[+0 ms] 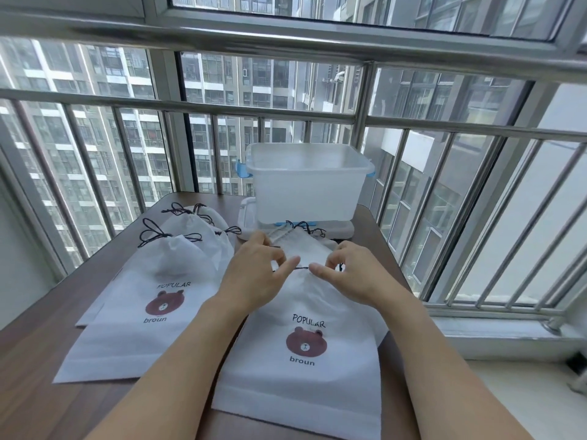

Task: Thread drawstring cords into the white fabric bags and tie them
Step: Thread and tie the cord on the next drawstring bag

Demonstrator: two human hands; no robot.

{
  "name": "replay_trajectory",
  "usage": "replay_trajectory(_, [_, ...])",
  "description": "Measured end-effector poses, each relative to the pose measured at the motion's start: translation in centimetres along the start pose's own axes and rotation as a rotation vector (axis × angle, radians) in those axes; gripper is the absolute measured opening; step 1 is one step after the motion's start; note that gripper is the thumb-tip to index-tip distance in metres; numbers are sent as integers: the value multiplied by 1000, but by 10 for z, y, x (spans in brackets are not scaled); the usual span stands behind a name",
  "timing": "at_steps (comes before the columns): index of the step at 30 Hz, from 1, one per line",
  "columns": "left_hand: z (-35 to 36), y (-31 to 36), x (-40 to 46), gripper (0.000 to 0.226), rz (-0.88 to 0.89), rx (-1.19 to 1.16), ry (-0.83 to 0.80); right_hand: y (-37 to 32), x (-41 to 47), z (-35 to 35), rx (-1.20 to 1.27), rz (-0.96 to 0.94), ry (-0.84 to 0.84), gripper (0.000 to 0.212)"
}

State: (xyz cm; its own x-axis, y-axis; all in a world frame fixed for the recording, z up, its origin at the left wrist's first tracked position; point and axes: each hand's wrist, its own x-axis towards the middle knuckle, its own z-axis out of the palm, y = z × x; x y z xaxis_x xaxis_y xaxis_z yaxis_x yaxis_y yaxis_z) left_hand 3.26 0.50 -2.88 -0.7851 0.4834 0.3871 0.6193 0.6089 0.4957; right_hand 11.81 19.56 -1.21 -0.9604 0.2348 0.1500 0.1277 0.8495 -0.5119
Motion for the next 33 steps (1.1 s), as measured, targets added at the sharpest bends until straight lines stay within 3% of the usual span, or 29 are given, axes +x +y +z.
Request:
replay_trajectory(3, [3,-1,2,46,52,10,22,-3,1,0,128,-37,4,58])
replay_trajectory(9, [6,12,2,44,117,-470,33,4,6,1,389,-37,22,50])
replay_trajectory(13, [1,21,0,49,135,-750,-33,6,9,3,406,-34,51,42])
replay_trajectory(17, [-2,29,-4,39,81,-993,-152,1,4,4,400,-102,-2,56])
replay_trajectory(21, [-1,30,-3,34,-45,-1024,-103,-5,3,4,490,-105,2,50])
replay_trajectory(25, [0,29,-2,30,-147,-1011,-162,-7,4,2,690,33,-10,42])
replay_trajectory(29, [2,33,-6,31,-140,-912,-256,-10,-3,-2,750,-72,-19,12])
replay_trajectory(33, [1,36,-5,31,-184,-967,-149,-13,-5,-3,676,-197,-1,20])
